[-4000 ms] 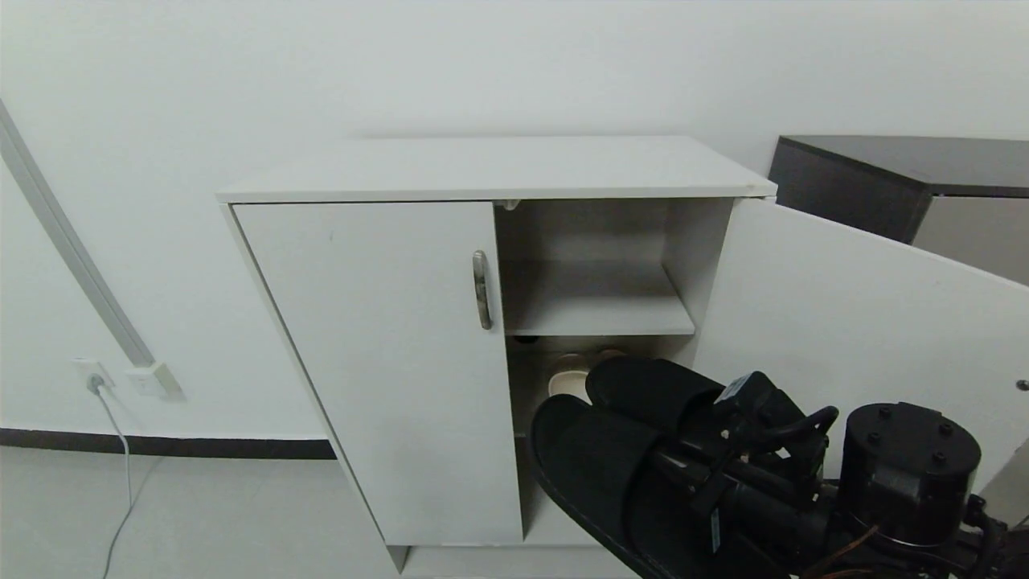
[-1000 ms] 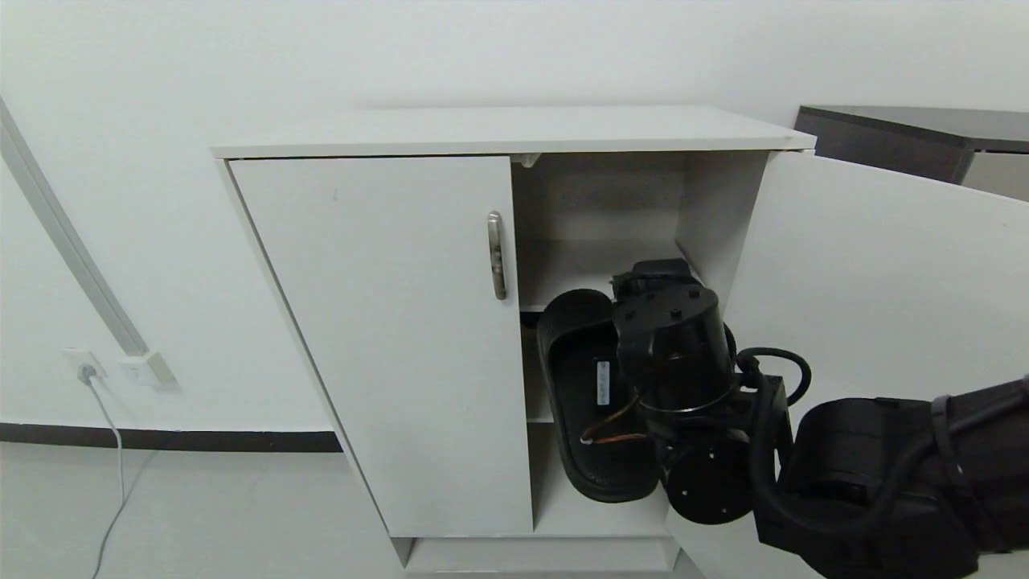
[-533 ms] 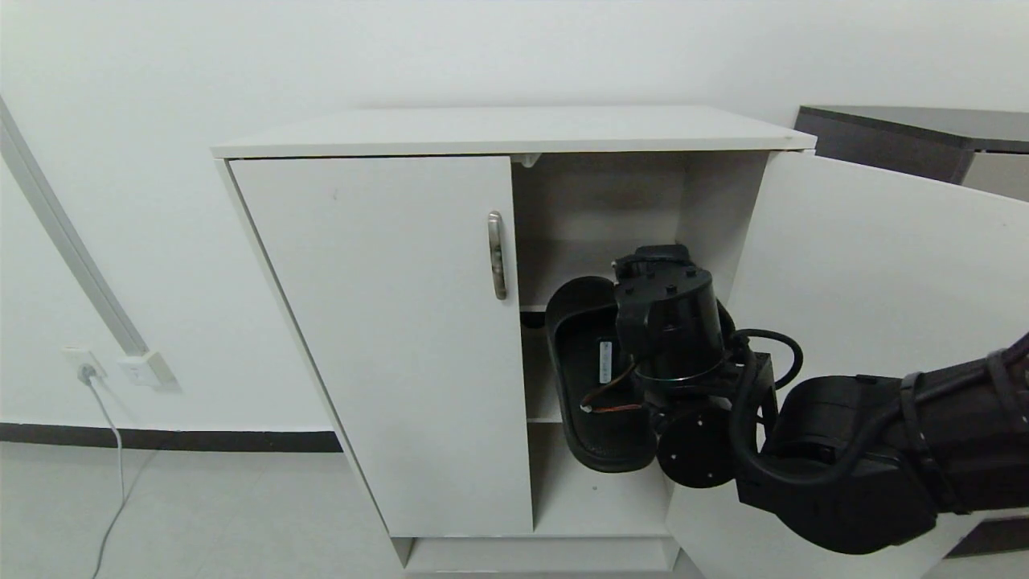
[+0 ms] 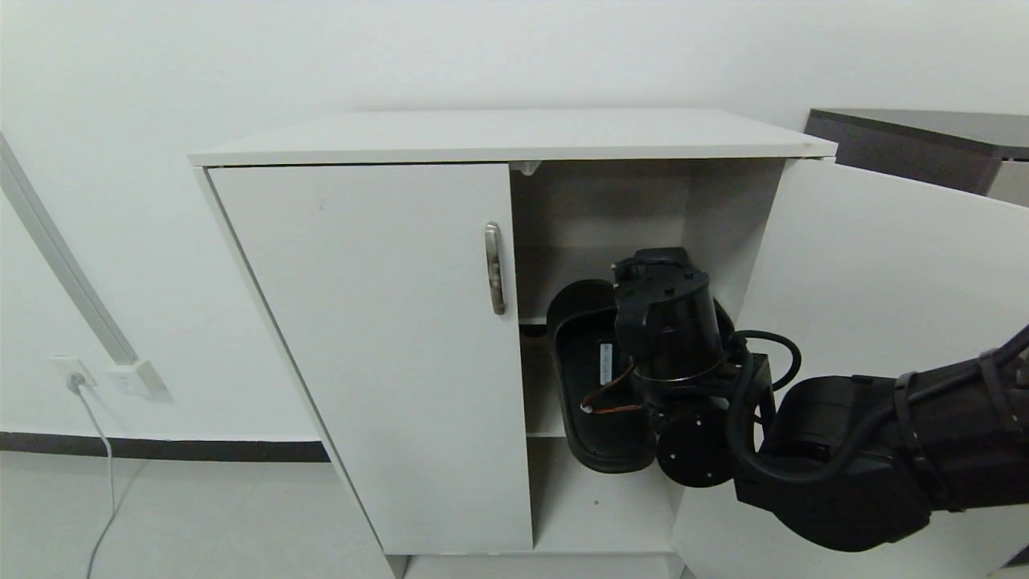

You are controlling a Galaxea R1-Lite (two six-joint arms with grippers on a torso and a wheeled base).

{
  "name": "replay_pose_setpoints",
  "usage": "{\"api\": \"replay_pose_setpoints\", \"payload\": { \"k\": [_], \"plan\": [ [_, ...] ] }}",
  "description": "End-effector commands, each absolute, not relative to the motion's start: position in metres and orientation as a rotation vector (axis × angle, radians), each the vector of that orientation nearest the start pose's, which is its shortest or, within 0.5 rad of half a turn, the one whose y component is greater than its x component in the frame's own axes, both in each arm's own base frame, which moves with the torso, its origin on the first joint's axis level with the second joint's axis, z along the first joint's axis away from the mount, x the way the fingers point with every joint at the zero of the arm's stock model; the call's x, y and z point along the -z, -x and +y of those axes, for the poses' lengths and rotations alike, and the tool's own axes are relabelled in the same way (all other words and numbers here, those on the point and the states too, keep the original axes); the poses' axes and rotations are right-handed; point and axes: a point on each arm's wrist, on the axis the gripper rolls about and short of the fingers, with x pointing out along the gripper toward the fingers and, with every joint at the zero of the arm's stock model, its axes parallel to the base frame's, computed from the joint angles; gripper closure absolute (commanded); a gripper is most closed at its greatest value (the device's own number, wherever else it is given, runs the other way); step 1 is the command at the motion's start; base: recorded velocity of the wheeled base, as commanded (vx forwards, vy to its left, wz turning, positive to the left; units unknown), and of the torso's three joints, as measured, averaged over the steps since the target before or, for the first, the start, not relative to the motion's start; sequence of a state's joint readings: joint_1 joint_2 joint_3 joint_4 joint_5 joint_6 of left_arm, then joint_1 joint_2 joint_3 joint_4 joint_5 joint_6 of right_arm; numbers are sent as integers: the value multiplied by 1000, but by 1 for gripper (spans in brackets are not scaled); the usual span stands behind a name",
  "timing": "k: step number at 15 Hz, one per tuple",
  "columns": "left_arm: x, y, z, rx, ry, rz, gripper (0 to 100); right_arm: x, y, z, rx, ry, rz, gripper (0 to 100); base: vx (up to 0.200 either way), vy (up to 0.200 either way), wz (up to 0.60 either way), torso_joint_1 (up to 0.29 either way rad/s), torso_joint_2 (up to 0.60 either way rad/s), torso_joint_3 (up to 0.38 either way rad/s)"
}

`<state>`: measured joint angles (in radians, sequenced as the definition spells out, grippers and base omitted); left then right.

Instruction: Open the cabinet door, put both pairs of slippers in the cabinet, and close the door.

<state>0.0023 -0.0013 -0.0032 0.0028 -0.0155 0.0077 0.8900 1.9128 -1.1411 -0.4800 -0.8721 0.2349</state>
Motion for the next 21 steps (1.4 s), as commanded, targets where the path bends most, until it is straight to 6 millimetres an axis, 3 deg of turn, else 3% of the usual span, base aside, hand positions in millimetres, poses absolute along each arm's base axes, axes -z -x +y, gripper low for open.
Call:
{"api": "replay_pose_setpoints", "payload": {
  "k": [1,6,10,15,21],
  "plan": [
    [-76,23,0,12,-8,0,100,-189,-245,276,2,-12,184,100,200,0,0,-2,-2,-2],
    [-76,23,0,12,-8,0,100,-192,-253,273,-12,-22,186,100,120,0,0,1,1,1],
    [-76,23,0,12,-8,0,100,-202,-276,270,-11,-30,210,100,0,0,0,0,0,0],
    [-76,23,0,12,-8,0,100,-193,-312,275,-2,-46,217,100,0,0,0,0,0,0],
    [-76,23,0,12,-6,0,100,-196,-327,270,-11,-49,234,100,0,0,0,0,0,0]
  ]
}}
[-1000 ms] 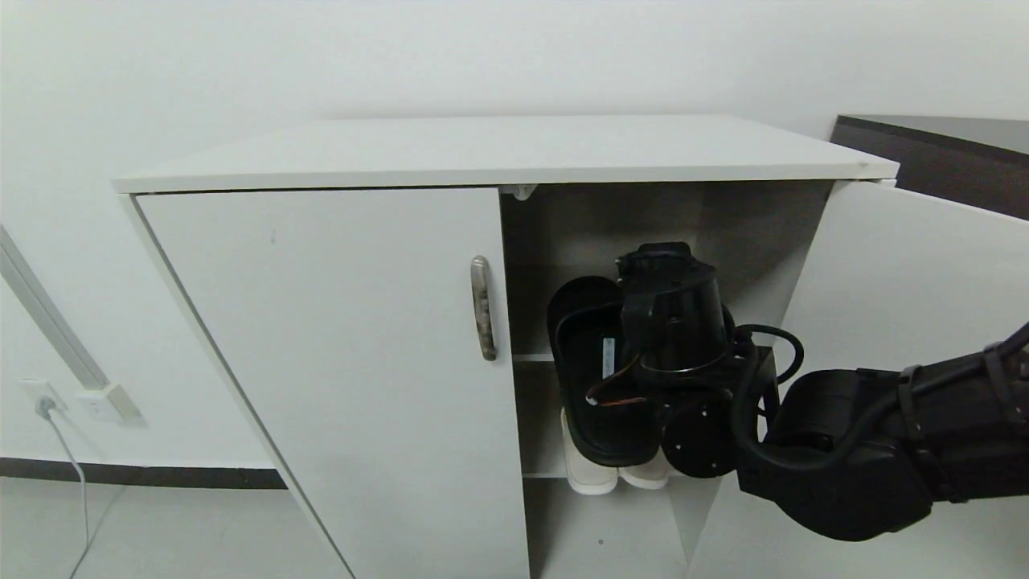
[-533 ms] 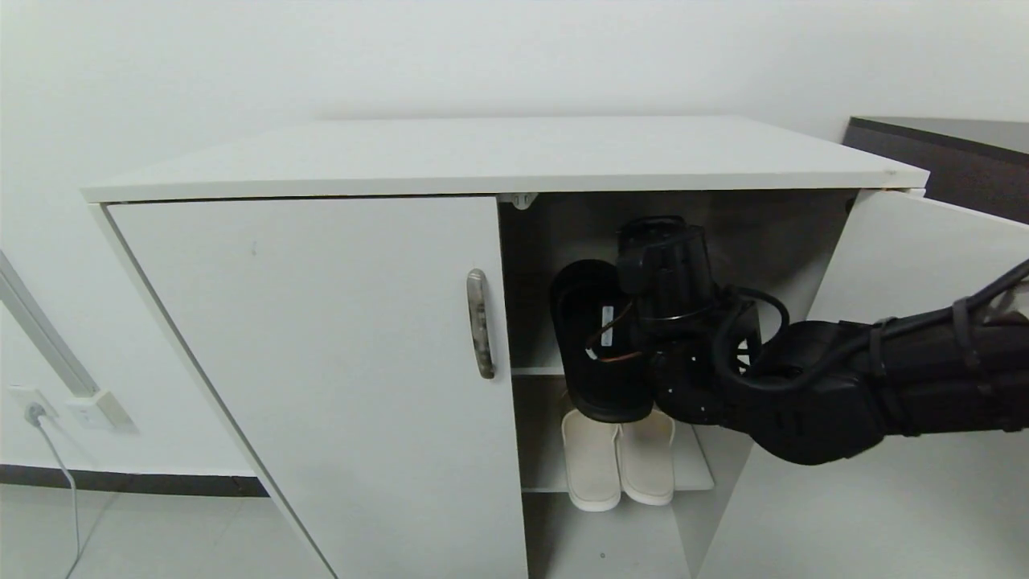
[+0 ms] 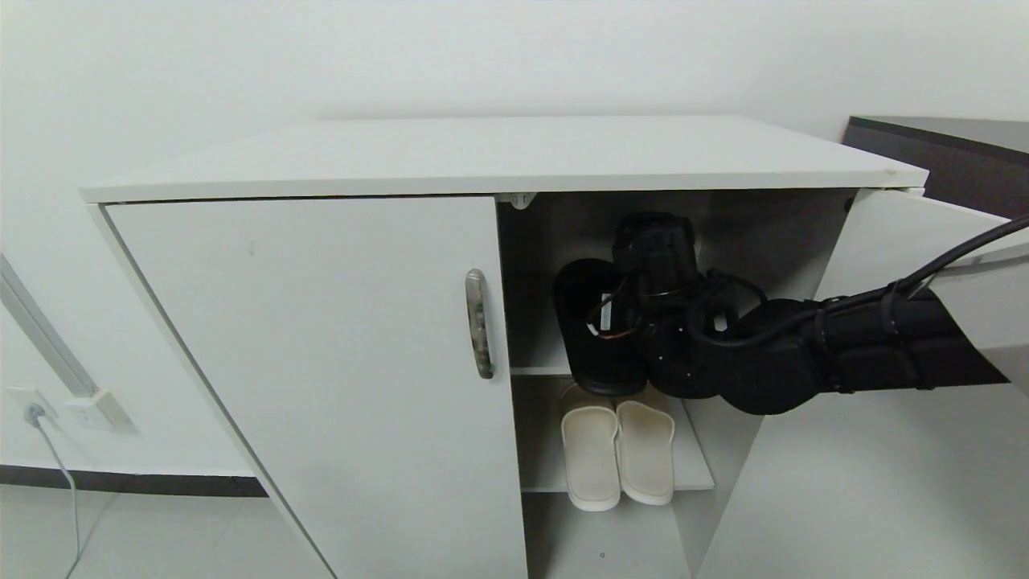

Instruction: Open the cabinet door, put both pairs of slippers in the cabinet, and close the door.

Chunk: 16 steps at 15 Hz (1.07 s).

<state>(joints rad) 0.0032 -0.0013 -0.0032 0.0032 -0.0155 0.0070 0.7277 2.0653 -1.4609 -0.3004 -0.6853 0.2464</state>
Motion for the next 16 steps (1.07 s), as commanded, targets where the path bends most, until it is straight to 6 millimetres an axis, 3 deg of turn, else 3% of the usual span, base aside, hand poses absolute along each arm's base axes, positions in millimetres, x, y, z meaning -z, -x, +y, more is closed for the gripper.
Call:
{"api": "replay_pose_setpoints", "payload": {
  "k": [1,4,5,10,16],
  "plan": [
    [-76,23,0,12,-8,0,100,-196,-327,270,-11,-48,235,100,0,0,0,0,0,0],
    [-76,23,0,12,-6,0,100,-195,-328,271,-10,-44,240,100,0,0,0,0,0,0],
    [-76,23,0,12,-6,0,100,-195,-328,271,-10,-44,240,0,0,0,0,0,0,0],
    [-76,23,0,12,-6,0,100,-194,-319,268,-17,-36,254,0,0,0,0,0,0,0],
    [-76,23,0,12,-6,0,100,-219,-253,252,-98,-38,246,0,0,0,0,0,0,0]
  ]
}}
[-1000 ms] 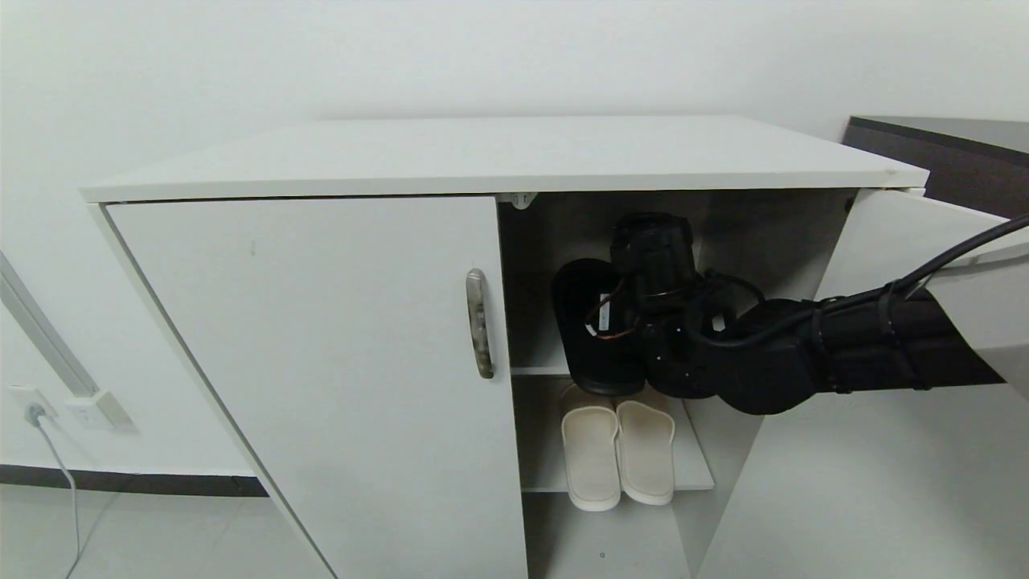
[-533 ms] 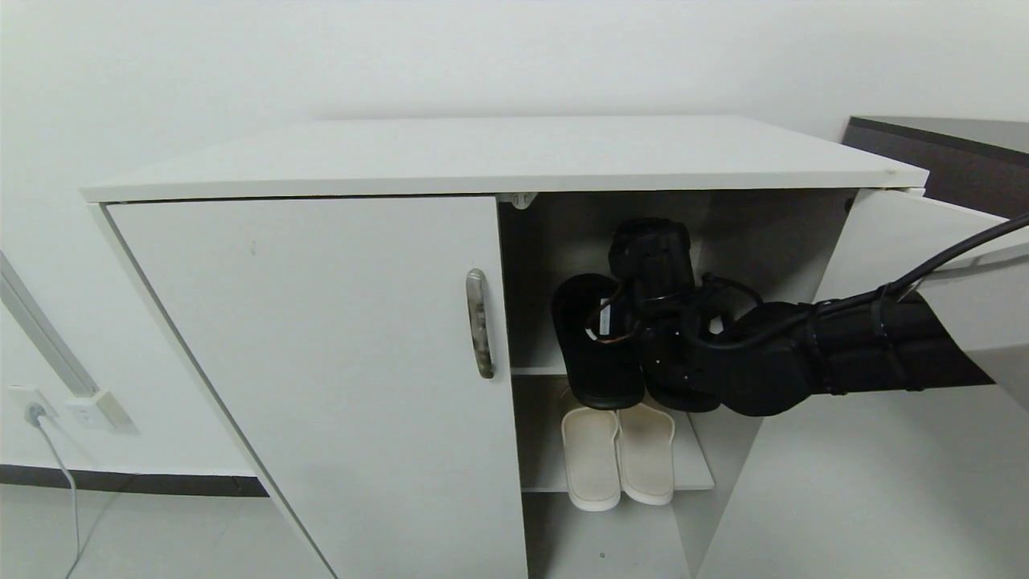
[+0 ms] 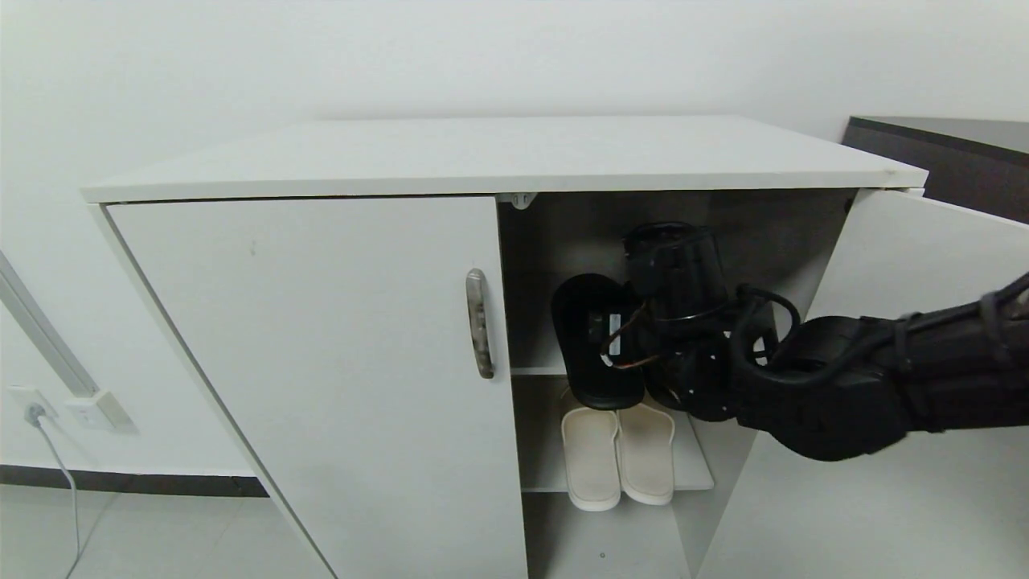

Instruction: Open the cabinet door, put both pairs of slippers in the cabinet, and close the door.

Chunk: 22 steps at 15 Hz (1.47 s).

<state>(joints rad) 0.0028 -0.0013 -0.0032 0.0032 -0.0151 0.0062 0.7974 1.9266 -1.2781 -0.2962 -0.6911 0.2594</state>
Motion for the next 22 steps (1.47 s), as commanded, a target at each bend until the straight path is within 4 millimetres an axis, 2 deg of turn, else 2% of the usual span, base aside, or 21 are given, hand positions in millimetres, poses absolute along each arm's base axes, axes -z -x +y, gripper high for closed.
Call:
{"api": "replay_pose_setpoints", "payload": {
  "k": [1,3,4,6,7,11,22],
  "plan": [
    [-76,23,0,12,-6,0,100,-223,-232,242,-134,-39,250,0,0,0,0,0,0,0],
    [-76,23,0,12,-6,1,100,-221,-205,231,-216,-43,254,0,0,0,0,0,0,0],
    [-76,23,0,12,-6,0,100,-216,-184,220,-323,-49,260,0,0,0,0,0,0,0],
    [-76,23,0,12,-6,0,100,-203,-169,207,-440,-54,254,0,0,0,0,0,0,0],
    [-76,23,0,12,-8,0,100,-201,-168,205,-453,-60,244,100,0,0,0,0,0,0],
    [-76,23,0,12,-8,0,100,-199,-165,203,-487,-41,204,100,0,0,0,0,0,0],
    [-76,23,0,12,-6,0,100,-182,-160,200,-546,-10,255,100,-200,0,0,3,3,1]
  ]
}}
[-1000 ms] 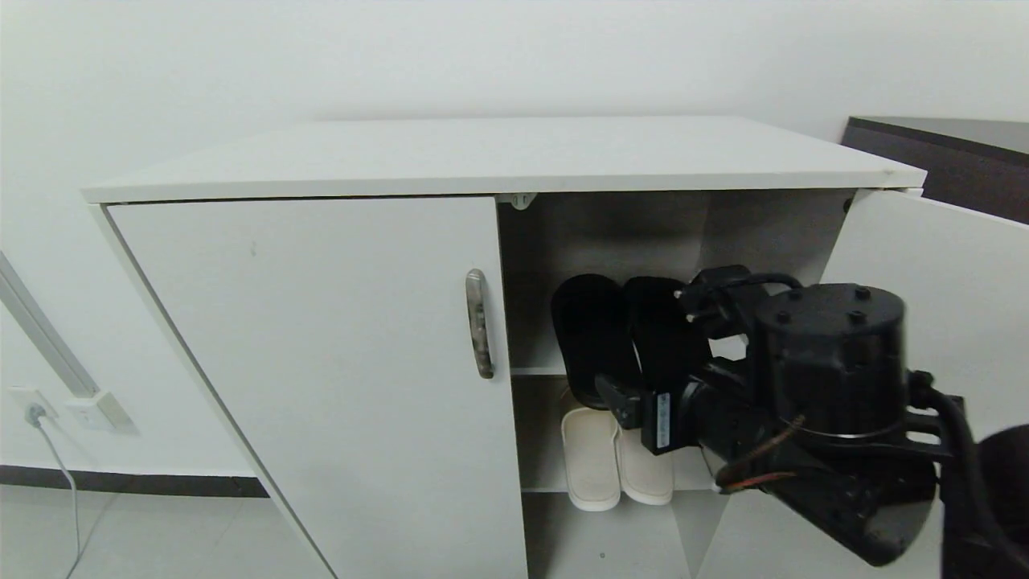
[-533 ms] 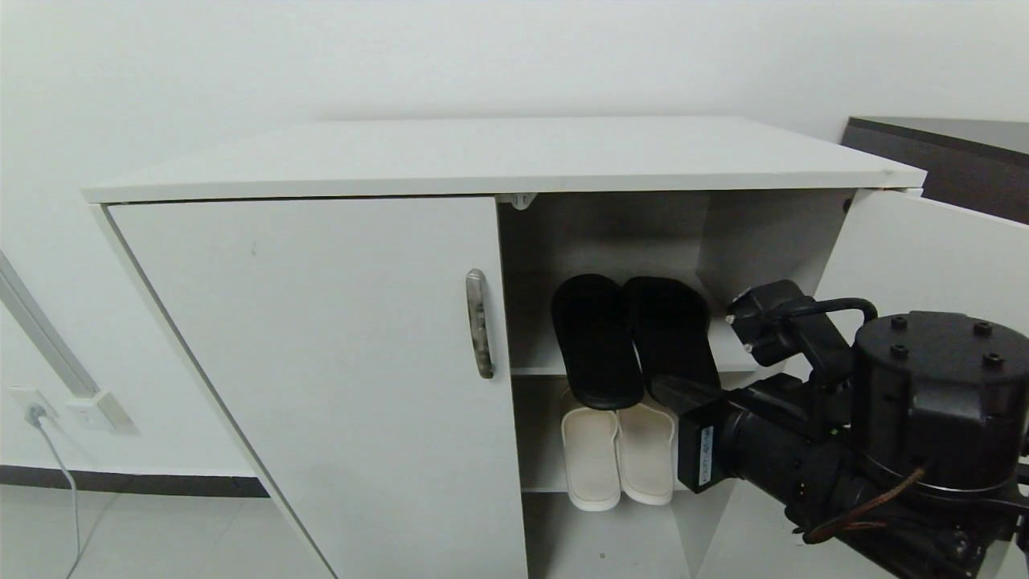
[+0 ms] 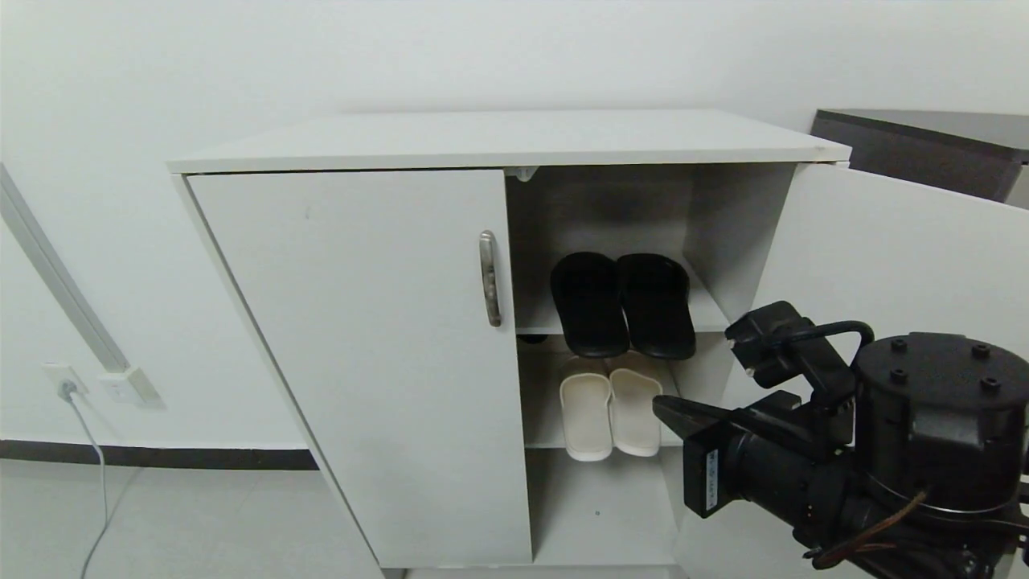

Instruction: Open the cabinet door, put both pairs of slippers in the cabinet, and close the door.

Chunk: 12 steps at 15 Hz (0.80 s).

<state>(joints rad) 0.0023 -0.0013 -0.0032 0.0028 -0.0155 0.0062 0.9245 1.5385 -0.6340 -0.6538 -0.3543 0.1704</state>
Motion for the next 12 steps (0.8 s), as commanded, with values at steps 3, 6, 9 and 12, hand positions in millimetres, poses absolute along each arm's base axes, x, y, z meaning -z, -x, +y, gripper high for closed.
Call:
{"api": "replay_pose_setpoints", "payload": {
  "k": [3,6,9,12],
  "plan": [
    [-76,23,0,12,-6,0,100,-180,-159,198,-546,-4,263,100,-200,0,0,-1,2,4],
    [-76,23,0,12,-6,0,100,-178,-158,197,-547,11,266,100,-200,0,0,1,1,2],
    [-76,23,0,12,-6,0,100,-176,-158,197,-547,24,272,100,0,0,0,0,0,0],
    [-76,23,0,12,-6,0,100,-175,-159,198,-549,26,273,100,0,0,0,0,0,0]
  ]
}}
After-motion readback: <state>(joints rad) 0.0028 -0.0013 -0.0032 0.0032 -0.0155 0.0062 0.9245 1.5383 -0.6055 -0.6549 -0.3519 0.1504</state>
